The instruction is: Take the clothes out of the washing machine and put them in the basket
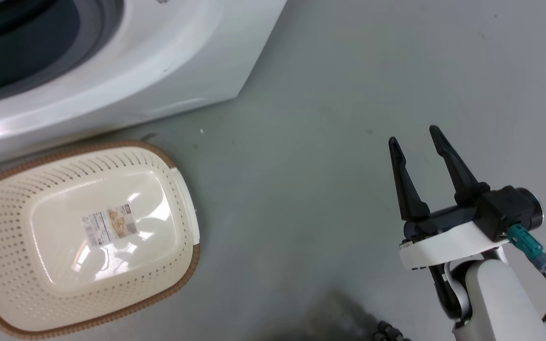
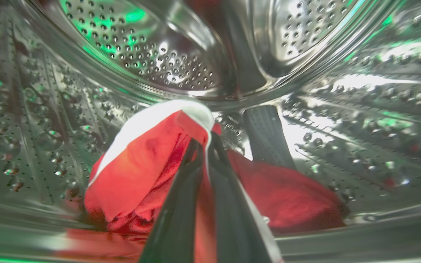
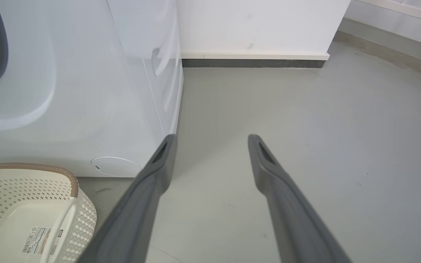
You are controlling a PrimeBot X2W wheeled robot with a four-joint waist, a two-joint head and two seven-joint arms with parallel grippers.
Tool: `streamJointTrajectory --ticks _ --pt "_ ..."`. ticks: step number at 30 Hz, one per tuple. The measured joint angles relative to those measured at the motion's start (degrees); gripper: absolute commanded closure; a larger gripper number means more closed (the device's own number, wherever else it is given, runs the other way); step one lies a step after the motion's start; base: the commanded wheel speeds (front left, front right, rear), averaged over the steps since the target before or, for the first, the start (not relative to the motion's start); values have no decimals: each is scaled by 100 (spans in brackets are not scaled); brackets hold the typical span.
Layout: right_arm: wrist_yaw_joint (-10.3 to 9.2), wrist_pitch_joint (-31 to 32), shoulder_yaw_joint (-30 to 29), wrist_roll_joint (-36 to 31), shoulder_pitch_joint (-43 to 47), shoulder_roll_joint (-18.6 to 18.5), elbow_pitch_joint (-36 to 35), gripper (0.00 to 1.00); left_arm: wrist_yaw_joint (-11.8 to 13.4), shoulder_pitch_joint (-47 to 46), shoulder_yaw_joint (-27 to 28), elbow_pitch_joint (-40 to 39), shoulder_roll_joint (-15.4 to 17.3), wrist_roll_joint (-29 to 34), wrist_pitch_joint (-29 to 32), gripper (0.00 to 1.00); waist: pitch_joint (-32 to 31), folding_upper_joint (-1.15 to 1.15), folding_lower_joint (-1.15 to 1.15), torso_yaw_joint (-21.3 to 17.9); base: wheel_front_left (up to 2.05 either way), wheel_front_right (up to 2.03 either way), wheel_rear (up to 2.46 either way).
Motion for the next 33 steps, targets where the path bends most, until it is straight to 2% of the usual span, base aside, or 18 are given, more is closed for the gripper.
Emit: streamJointTrajectory --ticks 7,14,24,32,33 --pt "0 0 -182 -99 319 2 129 0 -124 513 91 744 -425 -370 -1461 100 -709 0 0 63 0 0 0" --pt "-1 0 -286 -188 678 1 283 0 -207 1108 132 1127 -829 -642 -2402 100 -1447 0 -1 178 0 0 0" --pt "-1 158 -371 -247 1049 1 237 0 -389 1854 166 909 -1190 -832 -2695 100 -2334 0 -2 424 0 0 0" --pt "0 305 -374 -286 1257 1 91 0 -464 2471 238 21 -1430 -833 -2699 100 -2780 0 -2 677 0 0 0" --pt "0 366 -369 -296 1318 1 21 0 -505 2743 237 -326 -1510 -825 -2702 100 -2938 0 -2 784 0 0 0"
